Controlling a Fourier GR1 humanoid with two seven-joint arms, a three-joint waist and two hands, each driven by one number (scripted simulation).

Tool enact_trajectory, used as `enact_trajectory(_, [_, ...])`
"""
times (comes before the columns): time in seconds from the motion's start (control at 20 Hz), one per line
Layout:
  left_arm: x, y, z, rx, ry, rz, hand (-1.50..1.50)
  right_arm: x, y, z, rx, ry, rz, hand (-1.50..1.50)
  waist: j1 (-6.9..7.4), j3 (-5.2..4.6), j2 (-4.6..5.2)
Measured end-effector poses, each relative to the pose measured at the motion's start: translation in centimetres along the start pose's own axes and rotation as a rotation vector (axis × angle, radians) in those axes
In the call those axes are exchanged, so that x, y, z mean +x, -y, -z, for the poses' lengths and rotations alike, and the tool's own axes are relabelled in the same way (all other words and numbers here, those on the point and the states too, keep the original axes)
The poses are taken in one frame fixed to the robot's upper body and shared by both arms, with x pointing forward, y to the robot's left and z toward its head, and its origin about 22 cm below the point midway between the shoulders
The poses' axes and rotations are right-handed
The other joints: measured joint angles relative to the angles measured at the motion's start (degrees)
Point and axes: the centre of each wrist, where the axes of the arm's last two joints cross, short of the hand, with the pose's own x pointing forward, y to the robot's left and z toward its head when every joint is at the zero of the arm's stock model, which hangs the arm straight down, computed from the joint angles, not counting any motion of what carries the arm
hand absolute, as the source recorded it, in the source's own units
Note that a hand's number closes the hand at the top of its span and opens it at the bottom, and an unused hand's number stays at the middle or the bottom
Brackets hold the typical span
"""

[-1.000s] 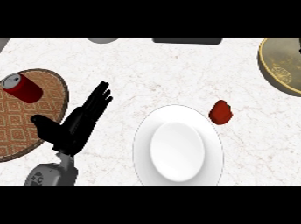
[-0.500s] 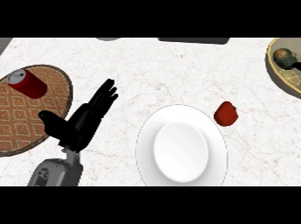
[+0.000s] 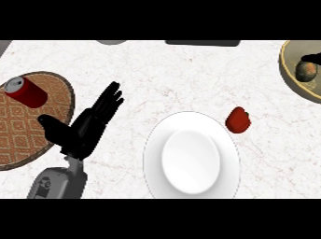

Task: Pick the squash from the plate and place it in the bowl

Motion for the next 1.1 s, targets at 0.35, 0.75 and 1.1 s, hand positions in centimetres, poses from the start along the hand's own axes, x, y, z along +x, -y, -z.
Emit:
enact_trajectory(0.35, [-0.8, -0.9, -0.8, 0.045, -0.018, 0.000, 0.00, -2.6, 2.4, -1.0, -0.123, 0.177, 0.379, -1.50, -2.39, -0.18, -1.03])
enact_trajectory(0.75, [-1.8, -2.2, -2.1, 0.100, -0.030, -0.006, 0.00, -8.8, 6.6, -5.3, -0.142, 0.321, 0.588, -1.50, -5.35, -0.43, -2.17])
enact_trajectory(1.1, [-2.0, -3.2, -3.5, 0.150, -0.042, -0.009, 0.00, -15.1, 8.1, -12.7, -0.118, 0.359, 0.600, 1.50, -8.19, -0.58, -2.98])
